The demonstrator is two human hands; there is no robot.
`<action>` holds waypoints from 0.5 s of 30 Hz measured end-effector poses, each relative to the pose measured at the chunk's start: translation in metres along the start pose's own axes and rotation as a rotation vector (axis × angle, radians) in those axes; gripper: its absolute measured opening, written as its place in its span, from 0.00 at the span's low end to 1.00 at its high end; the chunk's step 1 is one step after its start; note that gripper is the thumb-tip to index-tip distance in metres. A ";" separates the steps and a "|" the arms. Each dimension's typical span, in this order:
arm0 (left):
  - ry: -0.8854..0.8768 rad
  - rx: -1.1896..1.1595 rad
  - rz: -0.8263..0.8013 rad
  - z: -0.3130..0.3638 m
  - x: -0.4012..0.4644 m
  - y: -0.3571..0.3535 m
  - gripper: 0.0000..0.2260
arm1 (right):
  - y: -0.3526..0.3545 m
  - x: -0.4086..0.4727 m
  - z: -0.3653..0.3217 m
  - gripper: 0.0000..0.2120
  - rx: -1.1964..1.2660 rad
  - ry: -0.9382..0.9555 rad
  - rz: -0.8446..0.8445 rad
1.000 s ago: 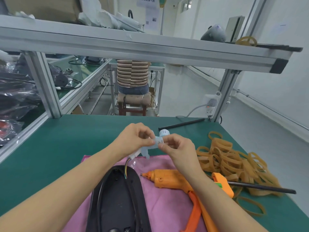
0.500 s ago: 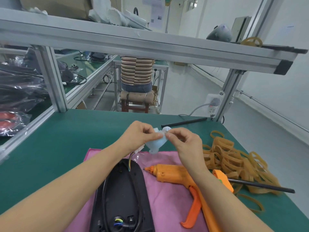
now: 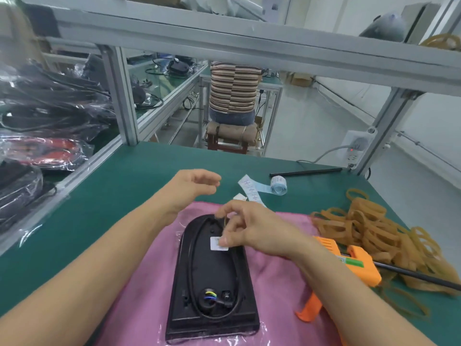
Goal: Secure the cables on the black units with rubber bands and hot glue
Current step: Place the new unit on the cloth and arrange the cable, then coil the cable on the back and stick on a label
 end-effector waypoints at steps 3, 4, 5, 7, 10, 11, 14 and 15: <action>0.027 -0.024 0.116 -0.014 -0.024 0.010 0.13 | -0.005 0.008 -0.003 0.14 -0.034 -0.025 -0.022; 0.030 -0.026 0.143 -0.019 -0.031 0.013 0.14 | -0.005 0.010 -0.004 0.14 -0.032 -0.030 -0.016; 0.034 -0.033 0.165 -0.022 -0.038 0.014 0.14 | -0.005 0.012 -0.005 0.14 -0.029 -0.039 -0.011; 0.040 -0.046 0.190 -0.027 -0.050 0.014 0.15 | -0.005 0.015 -0.007 0.15 -0.055 -0.056 -0.011; 0.052 -0.077 0.188 -0.031 -0.062 0.010 0.15 | -0.006 0.017 -0.010 0.15 -0.119 -0.089 -0.018; 0.053 -0.076 0.186 -0.032 -0.064 0.009 0.16 | -0.007 0.018 -0.011 0.15 -0.153 -0.099 -0.006; 0.052 -0.041 0.154 -0.036 -0.068 0.002 0.19 | -0.010 0.019 -0.019 0.15 -0.347 -0.101 0.047; 0.056 -0.040 0.137 -0.038 -0.069 -0.002 0.21 | -0.012 0.019 -0.021 0.15 -0.427 -0.097 0.058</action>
Point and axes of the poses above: each hand's wrist, its own x-axis towards the middle knuckle, its own y-axis out of the back of the hand, z = x × y, the point moved 3 cm from there along x, towards the middle knuckle, and after that the axes turned 5 degrees about -x, right-handed, at the moved point
